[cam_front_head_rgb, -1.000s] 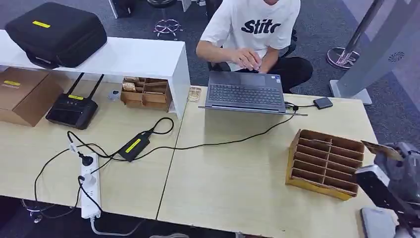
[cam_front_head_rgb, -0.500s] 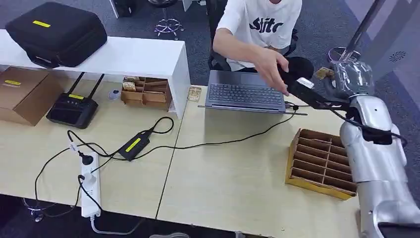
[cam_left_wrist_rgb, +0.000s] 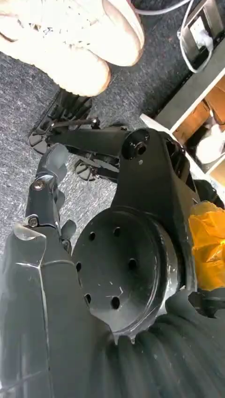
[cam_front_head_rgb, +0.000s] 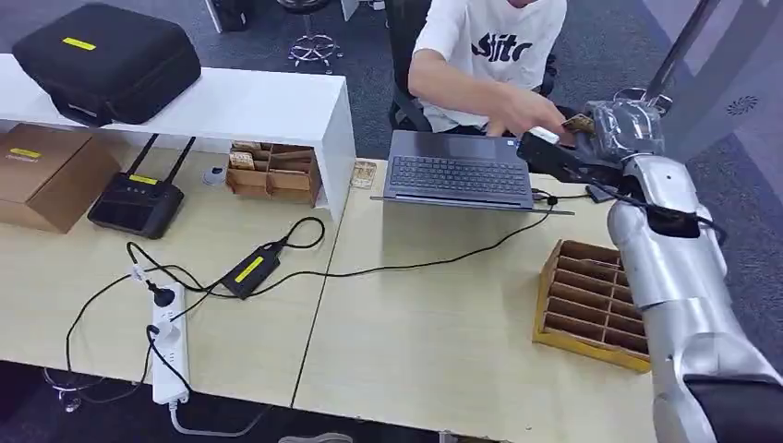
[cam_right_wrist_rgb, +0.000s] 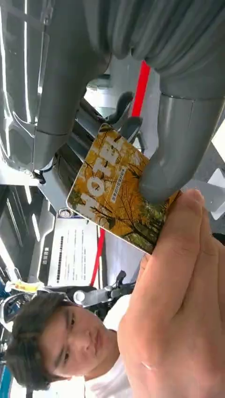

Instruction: Pass the card to the sensor for recognition and then transmit it.

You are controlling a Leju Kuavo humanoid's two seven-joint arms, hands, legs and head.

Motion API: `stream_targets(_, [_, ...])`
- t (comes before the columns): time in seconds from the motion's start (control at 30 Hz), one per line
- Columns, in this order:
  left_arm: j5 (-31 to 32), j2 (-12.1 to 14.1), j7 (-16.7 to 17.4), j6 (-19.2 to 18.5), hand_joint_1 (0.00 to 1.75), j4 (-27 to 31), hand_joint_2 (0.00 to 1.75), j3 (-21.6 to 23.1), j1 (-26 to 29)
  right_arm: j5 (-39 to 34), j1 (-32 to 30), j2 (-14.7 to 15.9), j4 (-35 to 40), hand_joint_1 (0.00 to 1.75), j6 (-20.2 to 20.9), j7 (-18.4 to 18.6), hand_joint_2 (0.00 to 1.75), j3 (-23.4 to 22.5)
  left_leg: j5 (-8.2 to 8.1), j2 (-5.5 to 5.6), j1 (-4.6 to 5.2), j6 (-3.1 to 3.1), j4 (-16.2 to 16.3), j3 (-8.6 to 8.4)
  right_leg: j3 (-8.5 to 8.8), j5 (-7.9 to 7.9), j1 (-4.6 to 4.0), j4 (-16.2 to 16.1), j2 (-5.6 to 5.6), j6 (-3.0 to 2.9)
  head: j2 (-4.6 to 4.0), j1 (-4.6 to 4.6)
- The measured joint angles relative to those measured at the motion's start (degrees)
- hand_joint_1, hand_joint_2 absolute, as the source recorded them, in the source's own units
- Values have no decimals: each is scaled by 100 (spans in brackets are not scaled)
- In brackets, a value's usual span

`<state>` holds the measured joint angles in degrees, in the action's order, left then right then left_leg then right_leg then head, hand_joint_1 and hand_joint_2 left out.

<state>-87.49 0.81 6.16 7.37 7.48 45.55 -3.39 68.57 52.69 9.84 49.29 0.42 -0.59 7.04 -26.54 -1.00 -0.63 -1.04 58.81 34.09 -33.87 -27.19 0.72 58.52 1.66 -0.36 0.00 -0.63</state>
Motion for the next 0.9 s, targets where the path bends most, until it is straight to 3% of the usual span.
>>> stream_targets(0.03, [-11, 2, 2, 0, 0, 0, 175, 2, 1, 2, -1, -15, -15, 72, -11, -11, 175, 0, 0, 1, 0, 0, 0, 0, 0, 0, 0, 0, 0, 0, 0, 0])
stream_targets(0.1, [-20, 4, 7, 0, 0, 0, 175, 7, 0, 11, -3, -35, -42, 58, -33, -55, 175, -2, 0, 1, 0, 0, 0, 0, -1, 0, 0, 0, 0, 0, 0, 0])
stream_targets(0.13, [-26, 7, 15, 0, 0, 0, 175, 9, 0, 22, -7, -48, -55, 42, -44, -81, 175, -7, 0, 0, 0, 0, 0, 0, -2, 0, 0, 0, -1, 0, 0, 0])
stream_targets(0.17, [-33, 9, 20, 0, 0, 0, 175, 11, 1, 37, -13, -63, -63, 3, -46, -107, 175, -11, 0, 0, 0, 0, 0, 1, -3, 0, 0, 0, -2, 0, 0, 0])
stream_targets(0.3, [-70, 13, 26, 9, 0, 0, 175, 44, -1, 236, -59, -118, -109, 0, -39, -168, 175, -31, 0, -2, 0, 0, 0, 1, -4, 0, 0, 0, -4, 0, 0, 0])
stream_targets(0.33, [-79, 13, 26, 15, 0, 0, 175, 44, -1, 271, -81, -131, -114, 0, -39, -183, 0, -31, 0, -2, 0, 0, 0, 1, -4, 0, 0, 0, -4, 0, 0, 2])
stream_targets(0.63, [-149, 9, 13, 37, 0, 0, 175, 46, 1, 402, -259, -162, 2, 0, -61, -205, 0, -24, 0, -3, 0, 0, 0, -1, -6, 0, 0, 0, -4, 0, 0, 0])
stream_targets(0.9, [-238, -2, -50, 57, 0, 0, 175, 46, 11, -74, -665, -9, 615, 0, -142, -420, 0, -186, -1, -2, 0, 0, 1, 3, -8, 0, 0, -3, -4, 0, 0, 2])
